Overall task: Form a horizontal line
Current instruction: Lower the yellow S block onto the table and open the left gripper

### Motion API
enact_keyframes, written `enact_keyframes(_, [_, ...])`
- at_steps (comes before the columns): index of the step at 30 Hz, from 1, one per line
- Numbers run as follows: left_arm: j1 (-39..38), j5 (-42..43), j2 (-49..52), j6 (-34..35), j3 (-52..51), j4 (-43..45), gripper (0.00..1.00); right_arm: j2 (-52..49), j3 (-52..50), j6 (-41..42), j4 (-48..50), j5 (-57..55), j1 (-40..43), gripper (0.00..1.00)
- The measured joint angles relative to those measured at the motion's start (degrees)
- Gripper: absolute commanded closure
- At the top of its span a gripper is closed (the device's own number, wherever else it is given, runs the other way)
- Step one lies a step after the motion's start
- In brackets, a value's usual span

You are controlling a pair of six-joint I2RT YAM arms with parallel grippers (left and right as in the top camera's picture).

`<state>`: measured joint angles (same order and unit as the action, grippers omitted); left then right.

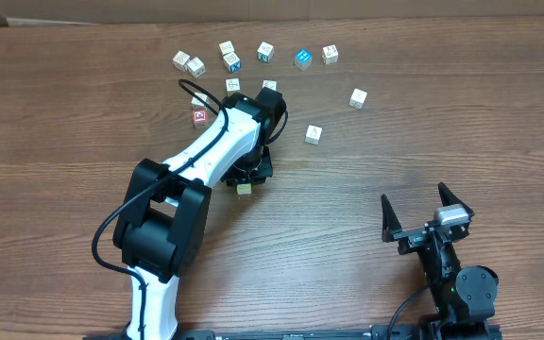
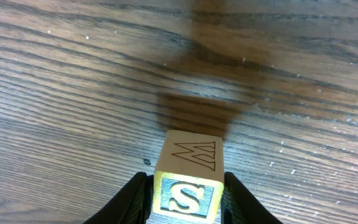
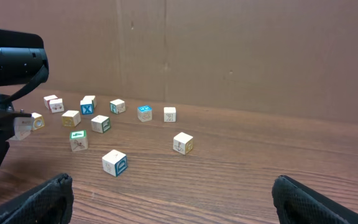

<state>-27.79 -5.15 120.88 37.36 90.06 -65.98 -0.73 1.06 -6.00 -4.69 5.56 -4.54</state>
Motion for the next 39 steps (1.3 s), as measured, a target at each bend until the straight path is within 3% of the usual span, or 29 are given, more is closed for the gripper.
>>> enact_keyframes(17, [0.0,0.2,0.0,-0.9,0.0,0.0,0.64,0.0,0.0,0.0,0.0,0.0,0.0,0.00])
enact_keyframes(31, [0.0,0.2,0.0,-1.9,0.0,0.0,0.68,0.0,0.0,0.0,0.0,0.0,0.0,0.00])
enact_keyframes(37, [0.0,0.2,0.0,-3.0,0.0,0.0,0.64,0.0,0.0,0.0,0.0,0.0,0.0,0.00])
enact_keyframes(39, [0.0,0.2,0.0,-3.2,0.0,0.0,0.52,0.0,0.0,0.0,0.0,0.0,0.0,0.00])
